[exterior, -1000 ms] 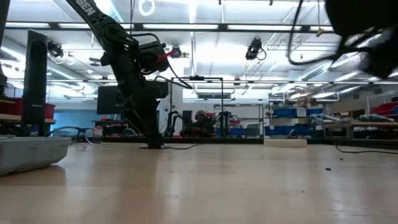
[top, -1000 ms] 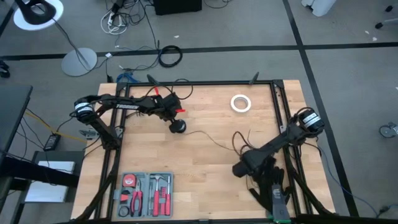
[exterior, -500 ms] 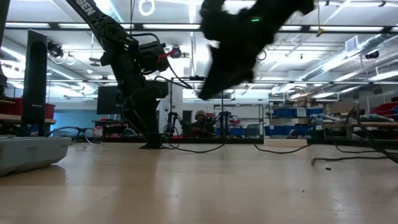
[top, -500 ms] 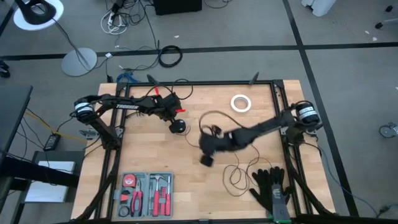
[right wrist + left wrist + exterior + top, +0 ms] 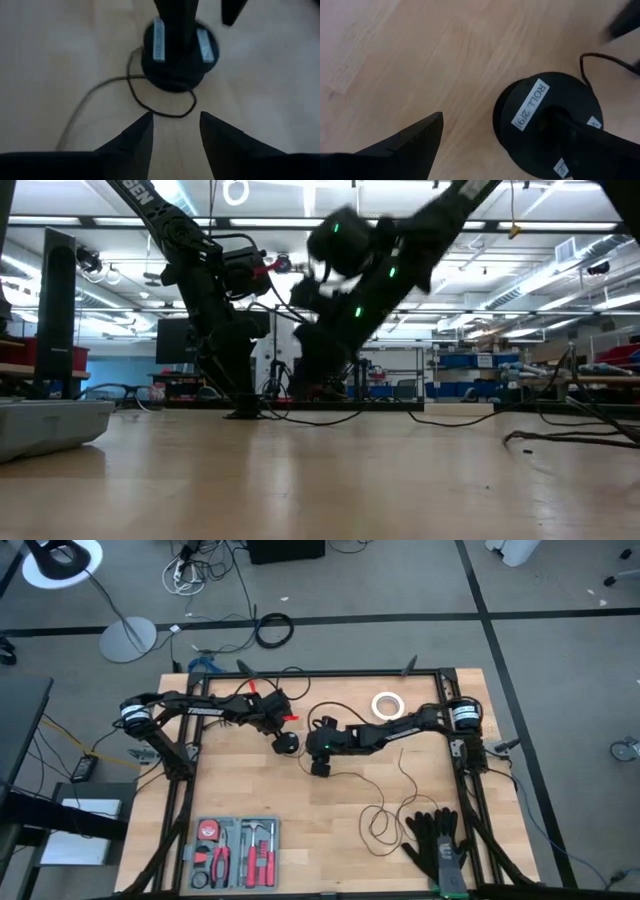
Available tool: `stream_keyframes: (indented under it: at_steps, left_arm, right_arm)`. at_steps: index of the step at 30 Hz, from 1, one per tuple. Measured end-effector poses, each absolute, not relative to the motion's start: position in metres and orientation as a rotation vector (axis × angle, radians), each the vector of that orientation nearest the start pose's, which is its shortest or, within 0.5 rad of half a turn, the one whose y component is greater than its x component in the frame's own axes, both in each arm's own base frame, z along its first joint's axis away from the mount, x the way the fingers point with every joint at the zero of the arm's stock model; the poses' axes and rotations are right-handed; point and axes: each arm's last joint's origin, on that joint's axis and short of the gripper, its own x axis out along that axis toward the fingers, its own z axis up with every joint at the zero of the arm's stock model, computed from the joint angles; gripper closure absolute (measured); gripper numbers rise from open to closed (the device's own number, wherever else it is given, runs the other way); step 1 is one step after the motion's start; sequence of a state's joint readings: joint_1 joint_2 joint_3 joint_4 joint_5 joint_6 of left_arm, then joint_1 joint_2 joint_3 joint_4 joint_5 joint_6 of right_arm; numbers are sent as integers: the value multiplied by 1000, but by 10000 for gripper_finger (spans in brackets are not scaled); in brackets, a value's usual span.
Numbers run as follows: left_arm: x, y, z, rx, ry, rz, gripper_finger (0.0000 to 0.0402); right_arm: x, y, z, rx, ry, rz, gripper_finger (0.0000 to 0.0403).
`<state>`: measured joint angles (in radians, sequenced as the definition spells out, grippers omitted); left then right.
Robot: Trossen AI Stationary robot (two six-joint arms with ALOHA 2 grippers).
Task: Coil cords
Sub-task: Uncoil the black wire from the black spool
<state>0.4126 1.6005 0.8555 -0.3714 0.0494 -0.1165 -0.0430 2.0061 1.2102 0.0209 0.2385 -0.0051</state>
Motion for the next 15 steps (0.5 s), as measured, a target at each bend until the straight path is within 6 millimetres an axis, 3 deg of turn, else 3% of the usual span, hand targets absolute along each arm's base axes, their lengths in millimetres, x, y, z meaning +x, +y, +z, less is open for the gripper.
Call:
stream_keyframes:
  at_steps: [3, 6, 10, 15]
  left_arm:
    - [267, 115, 159, -360, 1073, 389, 35]
    - [267, 115, 159, -360, 1072, 388, 35]
    - [269, 116, 160, -356, 1057, 390, 35]
    - [267, 116, 159, -359, 1074, 392, 35]
  right_arm:
    - [418, -29, 121, -97, 786, -313, 257]
    - [423, -31, 115, -108, 738, -377, 281]
    - [431, -33, 113, -92, 664, -378, 324]
    - [424, -34, 112, 46, 745, -366, 393]
